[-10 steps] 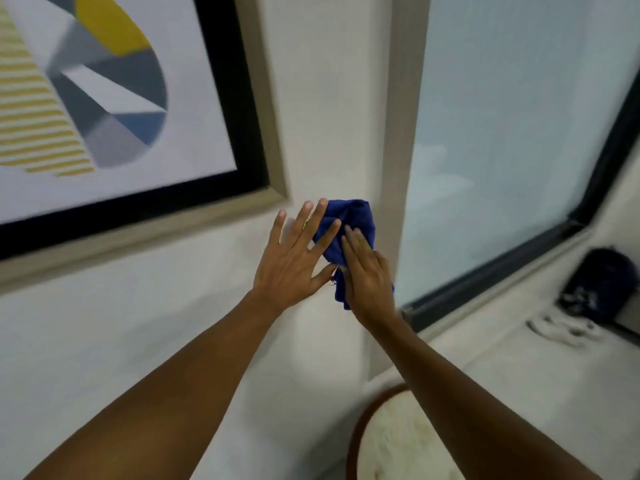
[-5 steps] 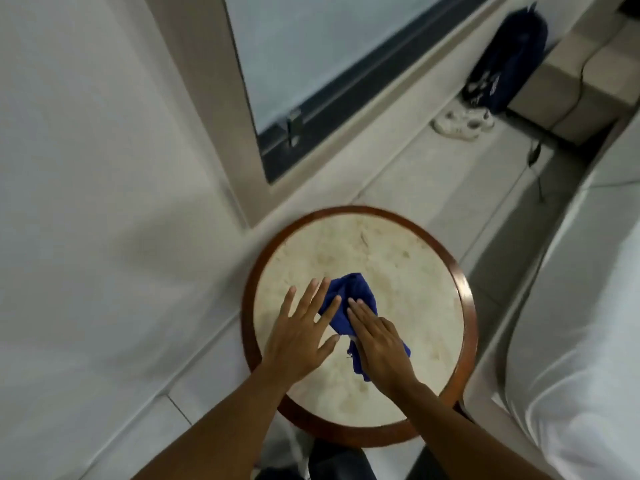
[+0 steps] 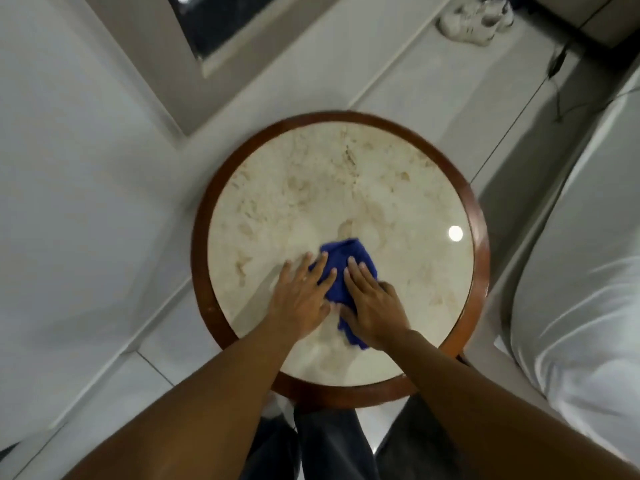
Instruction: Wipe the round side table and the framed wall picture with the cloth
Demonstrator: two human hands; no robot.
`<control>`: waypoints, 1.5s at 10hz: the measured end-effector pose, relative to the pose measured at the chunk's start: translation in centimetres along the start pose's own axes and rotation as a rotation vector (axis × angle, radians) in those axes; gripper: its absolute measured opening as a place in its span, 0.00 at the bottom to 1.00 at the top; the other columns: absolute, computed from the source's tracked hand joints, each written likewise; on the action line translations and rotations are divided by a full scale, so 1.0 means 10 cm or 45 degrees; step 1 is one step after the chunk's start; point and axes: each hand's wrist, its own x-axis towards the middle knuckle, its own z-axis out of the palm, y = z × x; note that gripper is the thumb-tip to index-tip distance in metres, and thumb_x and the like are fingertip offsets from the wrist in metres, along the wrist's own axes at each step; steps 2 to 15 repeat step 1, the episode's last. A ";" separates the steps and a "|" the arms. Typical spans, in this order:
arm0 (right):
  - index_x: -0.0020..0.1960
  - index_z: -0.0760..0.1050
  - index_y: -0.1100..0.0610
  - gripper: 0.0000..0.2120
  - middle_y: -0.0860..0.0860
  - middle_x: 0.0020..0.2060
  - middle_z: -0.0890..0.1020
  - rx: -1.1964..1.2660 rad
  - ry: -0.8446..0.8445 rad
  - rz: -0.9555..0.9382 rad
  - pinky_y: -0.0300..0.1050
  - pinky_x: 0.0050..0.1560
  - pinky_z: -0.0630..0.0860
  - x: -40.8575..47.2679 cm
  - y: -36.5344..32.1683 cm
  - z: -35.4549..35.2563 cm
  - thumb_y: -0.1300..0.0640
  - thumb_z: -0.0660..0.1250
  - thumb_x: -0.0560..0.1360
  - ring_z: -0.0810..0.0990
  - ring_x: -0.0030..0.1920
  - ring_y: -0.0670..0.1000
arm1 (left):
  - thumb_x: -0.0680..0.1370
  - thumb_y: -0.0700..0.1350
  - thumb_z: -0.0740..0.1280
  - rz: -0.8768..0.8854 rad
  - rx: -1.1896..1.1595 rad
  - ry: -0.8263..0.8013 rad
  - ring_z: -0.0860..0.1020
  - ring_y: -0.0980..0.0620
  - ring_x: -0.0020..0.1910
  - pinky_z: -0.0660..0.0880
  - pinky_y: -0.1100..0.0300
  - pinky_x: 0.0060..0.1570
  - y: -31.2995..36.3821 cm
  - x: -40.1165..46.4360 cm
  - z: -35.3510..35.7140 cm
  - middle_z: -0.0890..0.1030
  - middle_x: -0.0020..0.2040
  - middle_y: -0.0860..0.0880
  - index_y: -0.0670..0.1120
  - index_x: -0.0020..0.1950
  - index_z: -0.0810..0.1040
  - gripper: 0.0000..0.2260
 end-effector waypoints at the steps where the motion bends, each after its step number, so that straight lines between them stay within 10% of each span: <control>1: 0.79 0.54 0.54 0.30 0.50 0.80 0.52 0.062 -0.098 -0.041 0.53 0.73 0.54 -0.05 -0.20 -0.93 0.41 0.51 0.82 0.49 0.79 0.50 | 0.83 0.58 0.56 -0.017 0.017 -0.034 0.44 0.43 0.82 0.46 0.40 0.78 -0.12 -0.29 -0.84 0.46 0.83 0.44 0.50 0.82 0.44 0.33; 15: 0.79 0.54 0.54 0.30 0.50 0.80 0.52 0.062 -0.098 -0.041 0.53 0.73 0.54 -0.05 -0.20 -0.93 0.41 0.51 0.82 0.49 0.79 0.50 | 0.83 0.58 0.56 -0.017 0.017 -0.034 0.44 0.43 0.82 0.46 0.40 0.78 -0.12 -0.29 -0.84 0.46 0.83 0.44 0.50 0.82 0.44 0.33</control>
